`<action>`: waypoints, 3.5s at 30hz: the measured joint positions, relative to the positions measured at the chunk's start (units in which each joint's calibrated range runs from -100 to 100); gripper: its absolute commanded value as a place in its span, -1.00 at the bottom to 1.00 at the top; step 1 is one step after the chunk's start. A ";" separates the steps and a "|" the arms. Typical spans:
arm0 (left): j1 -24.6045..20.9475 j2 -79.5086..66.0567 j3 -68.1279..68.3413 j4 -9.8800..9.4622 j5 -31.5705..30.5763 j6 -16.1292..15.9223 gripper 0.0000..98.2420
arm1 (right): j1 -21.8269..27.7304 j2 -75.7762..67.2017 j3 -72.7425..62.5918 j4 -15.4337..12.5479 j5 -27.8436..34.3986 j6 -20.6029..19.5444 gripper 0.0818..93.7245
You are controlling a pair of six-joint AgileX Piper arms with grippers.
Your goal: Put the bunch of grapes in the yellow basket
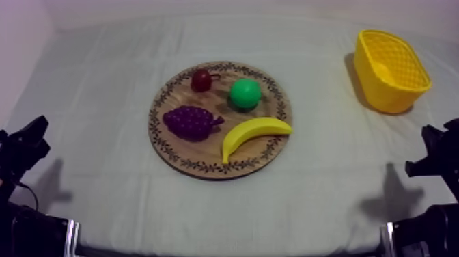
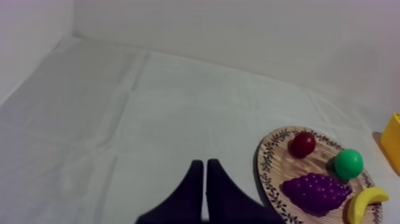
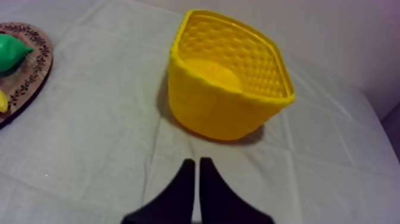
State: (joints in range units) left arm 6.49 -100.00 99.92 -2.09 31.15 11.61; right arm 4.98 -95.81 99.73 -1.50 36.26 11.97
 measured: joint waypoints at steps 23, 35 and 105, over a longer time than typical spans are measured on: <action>0.00 0.00 0.00 0.00 0.00 0.00 -1.00 | -0.54 1.32 -1.24 1.50 -1.85 -0.86 -0.99; 0.00 0.00 0.00 0.00 0.00 0.00 -1.00 | -7.81 17.16 -17.12 6.93 0.53 -1.27 -0.99; 0.00 0.00 0.00 0.00 0.00 0.00 -1.00 | -43.85 116.96 -132.29 7.99 61.04 3.21 -0.99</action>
State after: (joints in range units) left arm 6.49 -100.00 99.92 -2.09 31.15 11.61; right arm -38.87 21.15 -32.56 6.48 97.30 15.18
